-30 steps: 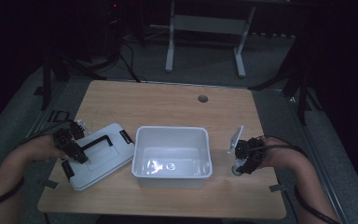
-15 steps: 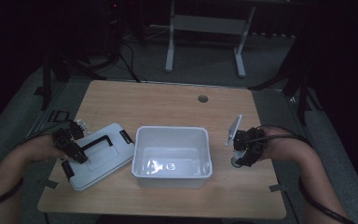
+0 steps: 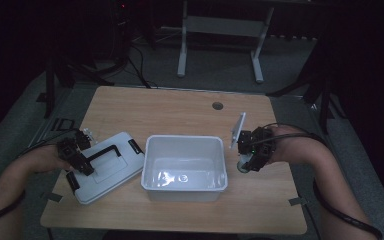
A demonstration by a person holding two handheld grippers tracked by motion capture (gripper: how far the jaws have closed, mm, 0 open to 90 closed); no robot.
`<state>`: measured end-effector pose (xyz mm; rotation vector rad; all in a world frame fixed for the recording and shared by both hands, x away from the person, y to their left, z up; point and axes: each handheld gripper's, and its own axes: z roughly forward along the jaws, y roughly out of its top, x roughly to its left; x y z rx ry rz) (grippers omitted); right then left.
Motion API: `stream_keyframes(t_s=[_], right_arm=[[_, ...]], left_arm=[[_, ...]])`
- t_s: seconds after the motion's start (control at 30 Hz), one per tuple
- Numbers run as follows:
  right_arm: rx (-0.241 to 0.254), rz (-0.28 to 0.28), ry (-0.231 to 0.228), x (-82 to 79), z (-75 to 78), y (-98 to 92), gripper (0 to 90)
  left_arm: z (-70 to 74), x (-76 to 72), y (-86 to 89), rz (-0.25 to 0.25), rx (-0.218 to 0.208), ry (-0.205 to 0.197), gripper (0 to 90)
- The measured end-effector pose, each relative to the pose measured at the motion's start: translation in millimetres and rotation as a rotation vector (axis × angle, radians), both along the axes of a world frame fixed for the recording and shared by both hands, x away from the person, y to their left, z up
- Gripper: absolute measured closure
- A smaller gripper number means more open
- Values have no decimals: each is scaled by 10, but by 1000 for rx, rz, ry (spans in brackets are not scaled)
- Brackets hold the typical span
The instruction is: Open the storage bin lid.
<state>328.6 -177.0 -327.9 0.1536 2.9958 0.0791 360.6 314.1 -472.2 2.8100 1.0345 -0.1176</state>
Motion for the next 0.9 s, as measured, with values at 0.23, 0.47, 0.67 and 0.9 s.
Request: stream_keyframes(t_s=[0.23,0.47,0.67,0.9], right_arm=[[6,18,-2,3,14,174,501],[17,57,4,5,-4,344,501],[27,81,3,28,-46,464,501],[38,110,29,56,-190,623,501]], left_arm=[[9,-3,22,4,-7,0,392],[-6,-2,6,-3,-2,3,392],[-14,-1,16,1,-8,4,392],[-25,-5,11,-2,-5,5,392]])
